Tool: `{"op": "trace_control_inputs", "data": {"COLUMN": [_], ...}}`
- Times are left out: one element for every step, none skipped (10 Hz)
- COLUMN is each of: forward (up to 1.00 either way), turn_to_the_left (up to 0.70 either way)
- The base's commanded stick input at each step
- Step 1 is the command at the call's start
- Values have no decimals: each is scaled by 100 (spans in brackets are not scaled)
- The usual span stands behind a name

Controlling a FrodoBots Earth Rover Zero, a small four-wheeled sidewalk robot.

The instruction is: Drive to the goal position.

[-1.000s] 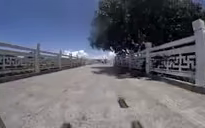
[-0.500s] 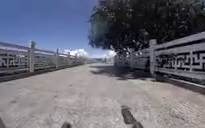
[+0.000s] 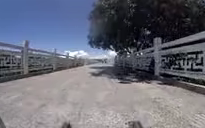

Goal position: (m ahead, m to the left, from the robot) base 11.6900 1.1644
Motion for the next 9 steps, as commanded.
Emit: {"op": "trace_control_inputs", "data": {"forward": [70,70,70,70,70,70,70,70,70], "turn_to_the_left": [0,0,0,0,0,0,0,0,0]}}
